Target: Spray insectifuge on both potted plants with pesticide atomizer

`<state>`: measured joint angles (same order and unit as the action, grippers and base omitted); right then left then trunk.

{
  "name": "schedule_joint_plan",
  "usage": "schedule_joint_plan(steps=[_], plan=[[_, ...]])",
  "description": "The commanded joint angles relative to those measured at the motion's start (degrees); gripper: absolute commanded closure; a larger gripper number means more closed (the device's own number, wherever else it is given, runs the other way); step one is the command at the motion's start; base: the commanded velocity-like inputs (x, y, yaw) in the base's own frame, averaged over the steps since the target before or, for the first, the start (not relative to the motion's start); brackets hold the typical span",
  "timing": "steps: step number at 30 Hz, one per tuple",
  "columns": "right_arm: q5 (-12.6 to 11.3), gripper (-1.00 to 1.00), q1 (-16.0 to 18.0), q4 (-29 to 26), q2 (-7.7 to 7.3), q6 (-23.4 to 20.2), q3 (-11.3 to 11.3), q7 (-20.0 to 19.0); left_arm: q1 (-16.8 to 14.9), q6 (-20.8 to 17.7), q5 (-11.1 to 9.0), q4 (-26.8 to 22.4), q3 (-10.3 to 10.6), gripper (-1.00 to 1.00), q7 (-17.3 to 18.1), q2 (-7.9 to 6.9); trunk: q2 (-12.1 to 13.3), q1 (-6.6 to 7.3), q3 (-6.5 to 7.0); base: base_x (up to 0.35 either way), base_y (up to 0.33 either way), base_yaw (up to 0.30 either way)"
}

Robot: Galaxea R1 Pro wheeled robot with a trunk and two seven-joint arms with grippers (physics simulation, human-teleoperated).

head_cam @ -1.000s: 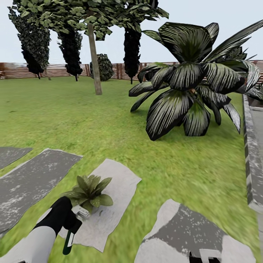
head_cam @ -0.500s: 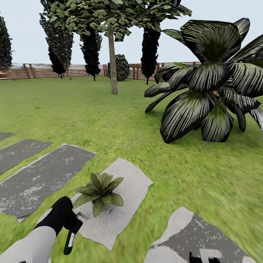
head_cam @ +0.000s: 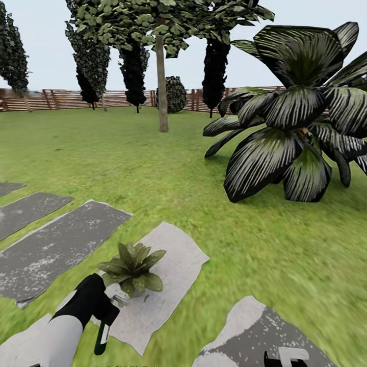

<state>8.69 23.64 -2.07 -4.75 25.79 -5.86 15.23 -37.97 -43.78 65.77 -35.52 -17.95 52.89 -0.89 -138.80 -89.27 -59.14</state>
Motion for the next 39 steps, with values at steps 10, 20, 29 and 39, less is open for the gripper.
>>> schedule_joint_plan(steps=[10,20,29,39], plan=[[0.57,-1.00,0.01,0.04,0.00,0.05,-0.47,0.08,-0.97,-6.44,0.80,-0.01,0.50,1.00,1.19,1.80,-0.02,0.01,-0.05,0.000,-0.062,0.270],[0.53,-1.00,0.01,-0.02,-0.12,0.05,-0.47,0.09,-6.75,-12.09,1.06,-0.07,10.98,1.00,13.28,1.28,-0.02,0.01,-0.05,0.000,0.000,0.207],[0.62,-1.00,0.02,0.01,-0.43,0.05,-0.47,0.06,-20.20,-12.23,16.22,7.46,12.83,1.00,30.43,0.73,-0.02,0.01,-0.05,0.000,0.000,0.004],[0.55,-1.00,0.01,-0.04,-0.40,0.05,-0.47,0.10,-21.65,-11.58,27.39,7.13,12.77,1.00,37.11,0.85,-0.02,0.01,-0.05,0.072,-0.029,0.002]])
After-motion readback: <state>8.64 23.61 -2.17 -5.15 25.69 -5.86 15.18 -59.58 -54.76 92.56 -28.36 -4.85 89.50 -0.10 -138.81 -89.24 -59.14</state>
